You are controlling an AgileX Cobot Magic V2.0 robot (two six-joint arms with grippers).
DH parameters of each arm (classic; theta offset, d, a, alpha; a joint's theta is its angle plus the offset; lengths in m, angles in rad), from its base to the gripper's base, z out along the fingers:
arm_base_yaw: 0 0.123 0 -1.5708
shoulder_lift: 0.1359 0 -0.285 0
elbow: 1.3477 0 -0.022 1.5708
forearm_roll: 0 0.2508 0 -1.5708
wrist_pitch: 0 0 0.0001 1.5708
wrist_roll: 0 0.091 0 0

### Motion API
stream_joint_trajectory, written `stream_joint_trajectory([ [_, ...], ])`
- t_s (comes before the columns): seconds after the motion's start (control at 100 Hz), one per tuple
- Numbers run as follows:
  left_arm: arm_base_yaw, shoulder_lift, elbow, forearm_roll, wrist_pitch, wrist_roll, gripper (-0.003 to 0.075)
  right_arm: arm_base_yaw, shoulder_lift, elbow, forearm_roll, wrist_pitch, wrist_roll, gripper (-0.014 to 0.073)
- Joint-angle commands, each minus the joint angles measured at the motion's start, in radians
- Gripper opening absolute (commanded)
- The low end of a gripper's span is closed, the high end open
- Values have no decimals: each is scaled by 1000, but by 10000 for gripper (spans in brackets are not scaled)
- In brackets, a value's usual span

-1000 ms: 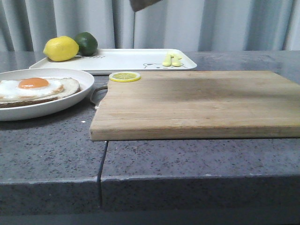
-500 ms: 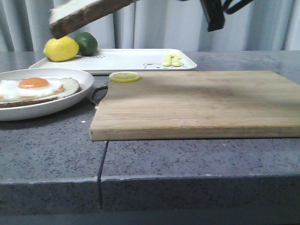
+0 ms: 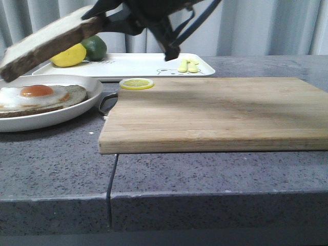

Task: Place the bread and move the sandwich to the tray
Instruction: 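Lower the bread slice onto the fried egg toast with the right gripper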

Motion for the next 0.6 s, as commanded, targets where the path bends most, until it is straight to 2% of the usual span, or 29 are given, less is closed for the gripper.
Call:
stream_joint_trajectory([
  [0.0, -8, 8, -34, -17, -59, -1, 557, 21, -17, -61, 88, 11, -12, 1],
  [0.28, -8, 8, -34, -17, -59, -1, 557, 66, 57, -110, 88, -31, 3, 1],
  [0.59, -8, 8, -34, -17, -59, -1, 557, 65, 99, -109, 88, -38, 3, 6],
])
